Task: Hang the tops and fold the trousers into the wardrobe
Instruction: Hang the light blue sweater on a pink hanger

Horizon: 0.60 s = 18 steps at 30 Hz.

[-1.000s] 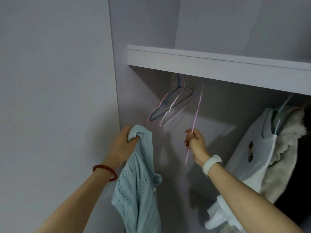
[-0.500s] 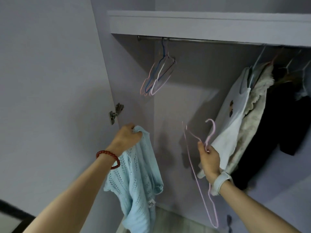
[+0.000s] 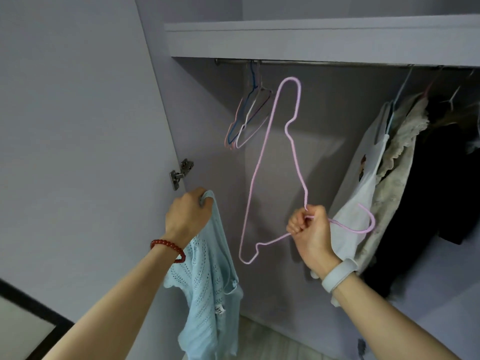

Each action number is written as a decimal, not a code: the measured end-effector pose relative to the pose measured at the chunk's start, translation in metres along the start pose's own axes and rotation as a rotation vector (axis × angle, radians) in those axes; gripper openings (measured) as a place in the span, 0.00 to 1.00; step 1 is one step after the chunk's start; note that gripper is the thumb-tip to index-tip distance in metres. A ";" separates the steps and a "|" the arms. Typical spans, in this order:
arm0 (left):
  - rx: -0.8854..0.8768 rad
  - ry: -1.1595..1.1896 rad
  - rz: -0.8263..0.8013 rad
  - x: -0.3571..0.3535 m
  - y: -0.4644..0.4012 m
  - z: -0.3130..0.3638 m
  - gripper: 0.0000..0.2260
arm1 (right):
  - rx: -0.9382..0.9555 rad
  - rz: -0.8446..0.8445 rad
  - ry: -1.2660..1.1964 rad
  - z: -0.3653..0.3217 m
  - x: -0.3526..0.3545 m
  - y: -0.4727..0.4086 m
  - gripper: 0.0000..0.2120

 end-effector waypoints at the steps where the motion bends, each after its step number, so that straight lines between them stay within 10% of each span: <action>1: 0.005 -0.020 0.021 0.002 0.001 0.002 0.13 | -0.010 -0.057 -0.061 -0.007 -0.007 0.002 0.18; 11: -0.023 -0.121 0.102 0.016 0.007 0.041 0.19 | 0.156 -0.398 -0.212 -0.051 -0.047 0.002 0.15; 18: -0.167 0.357 0.206 0.045 -0.002 0.071 0.20 | 0.034 -0.282 0.055 -0.002 -0.039 -0.033 0.18</action>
Point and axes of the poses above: each hand's wrist, its own y-axis away from the middle knuckle, its own x-axis out of the back of the hand, z = x × y, the point moved 1 cm from there along -y, towards the middle knuckle, and after that the axes turned 12 degrees about y, right-handed, at the moved point
